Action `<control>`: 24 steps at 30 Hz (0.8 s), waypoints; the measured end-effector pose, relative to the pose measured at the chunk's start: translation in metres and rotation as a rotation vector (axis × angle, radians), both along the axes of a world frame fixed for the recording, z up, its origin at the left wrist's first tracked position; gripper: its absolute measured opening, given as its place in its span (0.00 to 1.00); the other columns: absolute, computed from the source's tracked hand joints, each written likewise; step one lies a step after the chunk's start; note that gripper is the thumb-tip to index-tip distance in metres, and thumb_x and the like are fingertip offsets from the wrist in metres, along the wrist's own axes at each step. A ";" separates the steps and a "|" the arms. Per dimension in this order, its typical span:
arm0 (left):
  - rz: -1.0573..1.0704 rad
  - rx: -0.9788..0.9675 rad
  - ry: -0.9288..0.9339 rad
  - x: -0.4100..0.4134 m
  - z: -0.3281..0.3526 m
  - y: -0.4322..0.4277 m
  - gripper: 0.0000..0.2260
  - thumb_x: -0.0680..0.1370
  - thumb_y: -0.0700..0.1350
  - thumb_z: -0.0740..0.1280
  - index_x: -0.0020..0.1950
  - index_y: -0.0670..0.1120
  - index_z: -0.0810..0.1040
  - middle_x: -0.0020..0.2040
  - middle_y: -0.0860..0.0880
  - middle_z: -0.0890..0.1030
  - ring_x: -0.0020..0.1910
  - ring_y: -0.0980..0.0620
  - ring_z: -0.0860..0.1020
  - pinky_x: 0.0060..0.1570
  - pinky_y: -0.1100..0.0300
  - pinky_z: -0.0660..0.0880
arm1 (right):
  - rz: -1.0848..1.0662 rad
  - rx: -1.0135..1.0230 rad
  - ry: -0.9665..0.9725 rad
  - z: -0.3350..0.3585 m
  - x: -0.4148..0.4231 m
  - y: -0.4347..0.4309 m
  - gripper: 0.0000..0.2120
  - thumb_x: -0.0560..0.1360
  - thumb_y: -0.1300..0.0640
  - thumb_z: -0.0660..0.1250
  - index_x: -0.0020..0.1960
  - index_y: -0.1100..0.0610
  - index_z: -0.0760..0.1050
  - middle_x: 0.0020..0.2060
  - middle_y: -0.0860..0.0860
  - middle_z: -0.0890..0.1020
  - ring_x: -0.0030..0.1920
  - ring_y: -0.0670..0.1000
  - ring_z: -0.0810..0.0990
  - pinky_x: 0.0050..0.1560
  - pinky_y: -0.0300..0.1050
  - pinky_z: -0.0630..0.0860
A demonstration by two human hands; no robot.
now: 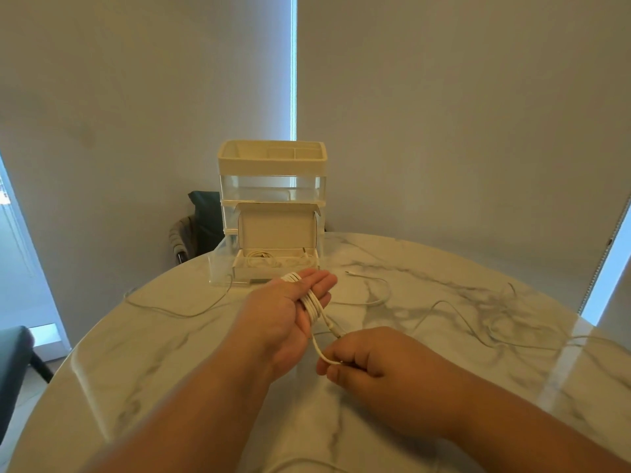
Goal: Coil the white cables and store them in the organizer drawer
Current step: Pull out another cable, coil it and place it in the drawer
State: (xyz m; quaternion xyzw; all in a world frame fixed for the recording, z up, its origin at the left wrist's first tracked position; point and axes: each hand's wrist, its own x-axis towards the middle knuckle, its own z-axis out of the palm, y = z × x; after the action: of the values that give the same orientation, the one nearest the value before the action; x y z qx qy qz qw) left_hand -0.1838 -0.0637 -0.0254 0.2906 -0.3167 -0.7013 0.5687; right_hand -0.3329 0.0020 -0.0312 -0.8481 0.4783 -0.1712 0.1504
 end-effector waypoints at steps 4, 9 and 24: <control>-0.007 0.045 0.079 -0.002 0.000 -0.002 0.10 0.83 0.33 0.54 0.59 0.32 0.73 0.56 0.36 0.81 0.54 0.44 0.82 0.57 0.52 0.75 | 0.038 0.034 -0.004 -0.002 0.001 0.000 0.12 0.81 0.48 0.61 0.53 0.54 0.78 0.47 0.48 0.82 0.48 0.45 0.79 0.55 0.47 0.74; 0.019 0.050 0.083 0.008 0.007 -0.004 0.09 0.83 0.33 0.55 0.54 0.32 0.74 0.53 0.36 0.82 0.52 0.44 0.83 0.54 0.52 0.77 | -0.054 -0.048 -0.014 0.001 -0.001 -0.001 0.17 0.80 0.44 0.58 0.52 0.55 0.78 0.43 0.49 0.81 0.45 0.46 0.78 0.52 0.48 0.74; 0.104 0.009 -0.046 0.000 0.002 -0.006 0.08 0.83 0.33 0.56 0.56 0.36 0.74 0.56 0.37 0.81 0.54 0.45 0.82 0.55 0.55 0.78 | -0.170 -0.182 0.110 0.008 0.007 0.007 0.12 0.82 0.46 0.55 0.47 0.50 0.73 0.42 0.47 0.79 0.45 0.48 0.75 0.49 0.49 0.73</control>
State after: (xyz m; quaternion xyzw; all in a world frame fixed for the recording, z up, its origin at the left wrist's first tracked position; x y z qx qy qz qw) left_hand -0.1833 -0.0692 -0.0229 0.3254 -0.3110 -0.6653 0.5956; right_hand -0.3262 0.0091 -0.0229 -0.8229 0.5383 -0.1793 0.0315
